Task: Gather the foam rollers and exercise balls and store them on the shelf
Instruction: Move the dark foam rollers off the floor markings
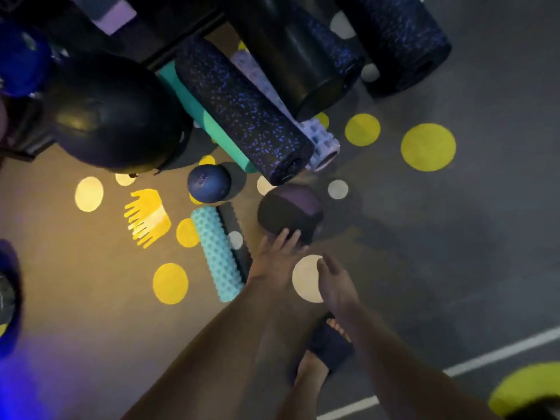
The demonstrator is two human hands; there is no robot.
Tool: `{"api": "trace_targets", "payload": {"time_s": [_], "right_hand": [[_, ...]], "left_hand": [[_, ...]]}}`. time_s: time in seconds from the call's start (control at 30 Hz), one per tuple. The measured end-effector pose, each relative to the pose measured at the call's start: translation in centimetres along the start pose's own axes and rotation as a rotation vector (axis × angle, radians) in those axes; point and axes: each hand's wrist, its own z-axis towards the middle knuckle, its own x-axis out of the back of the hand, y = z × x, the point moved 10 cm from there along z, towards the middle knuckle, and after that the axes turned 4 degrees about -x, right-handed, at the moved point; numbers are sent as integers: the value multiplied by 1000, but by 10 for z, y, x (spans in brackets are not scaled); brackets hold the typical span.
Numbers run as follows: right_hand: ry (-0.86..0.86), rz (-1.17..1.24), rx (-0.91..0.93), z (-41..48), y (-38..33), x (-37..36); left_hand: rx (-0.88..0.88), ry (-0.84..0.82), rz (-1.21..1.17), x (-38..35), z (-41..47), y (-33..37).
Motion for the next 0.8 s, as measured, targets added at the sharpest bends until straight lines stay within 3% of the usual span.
{"api": "trace_targets", "payload": {"time_s": [0.07, 0.13, 0.3, 0.4, 0.57, 0.67, 0.8], "right_hand": [[78, 10, -18, -6, 15, 26], [113, 27, -109, -13, 36, 56], [209, -117, -168, 3, 117, 136], [251, -89, -182, 7, 151, 173], [298, -49, -233, 17, 219, 223], [354, 79, -218, -2, 214, 248], [304, 162, -123, -21, 170, 255]], "left_hand": [[36, -112, 44, -15, -1, -7], [64, -104, 25, -12, 7, -15], [-178, 276, 225, 57, 71, 58], [-230, 331, 243, 111, 126, 98], [-41, 305, 75, 122, 179, 114], [105, 245, 36, 103, 156, 112], [252, 128, 1, 66, 99, 86]]}}
